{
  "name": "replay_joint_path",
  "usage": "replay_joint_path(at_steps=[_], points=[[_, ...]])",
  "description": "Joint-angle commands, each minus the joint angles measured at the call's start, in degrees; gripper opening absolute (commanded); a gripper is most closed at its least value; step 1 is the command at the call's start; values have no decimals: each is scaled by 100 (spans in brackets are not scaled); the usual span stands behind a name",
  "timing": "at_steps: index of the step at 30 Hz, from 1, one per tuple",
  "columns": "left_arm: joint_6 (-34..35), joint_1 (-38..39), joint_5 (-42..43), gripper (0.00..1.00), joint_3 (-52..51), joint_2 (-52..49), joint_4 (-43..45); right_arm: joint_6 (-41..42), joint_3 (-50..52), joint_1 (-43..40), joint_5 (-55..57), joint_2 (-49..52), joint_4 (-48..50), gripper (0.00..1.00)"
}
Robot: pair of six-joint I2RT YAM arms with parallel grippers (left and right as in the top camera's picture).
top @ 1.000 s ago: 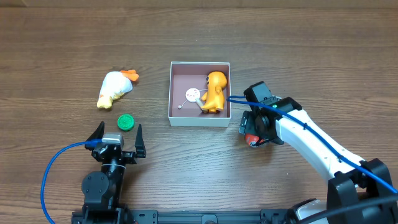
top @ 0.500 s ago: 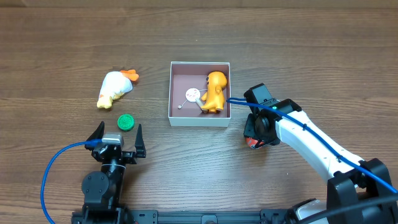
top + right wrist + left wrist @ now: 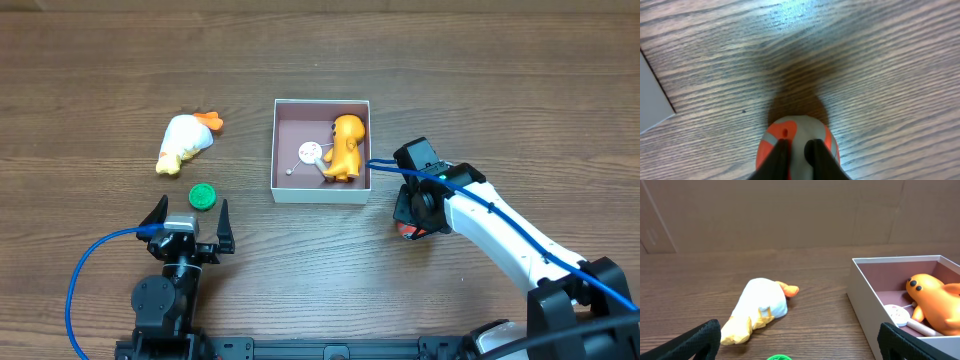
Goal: Pack container
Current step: 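Grasp the red ball with the right gripper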
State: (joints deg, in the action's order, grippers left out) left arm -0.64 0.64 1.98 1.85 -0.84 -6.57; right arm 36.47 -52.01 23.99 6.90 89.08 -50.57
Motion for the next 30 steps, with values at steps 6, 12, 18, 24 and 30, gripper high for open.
replay_joint_path(at_steps=[6, 12, 18, 24, 30], points=[[-111, -42, 83, 100, -48, 59, 17, 70, -203, -13, 232, -98, -393, 4], [-111, -42, 83, 100, -48, 59, 15, -319, -1604, -11, 671, -570, -1397, 4], [-111, -42, 83, 100, -48, 59, 15, -382, -2135, -13, 728, -962, -1899, 45], [-111, -42, 83, 100, -48, 59, 17, 120, -1652, -50, 868, -935, -2111, 74], [-111, -42, 83, 100, -48, 59, 15, 153, -671, -352, 710, -935, -1523, 85]])
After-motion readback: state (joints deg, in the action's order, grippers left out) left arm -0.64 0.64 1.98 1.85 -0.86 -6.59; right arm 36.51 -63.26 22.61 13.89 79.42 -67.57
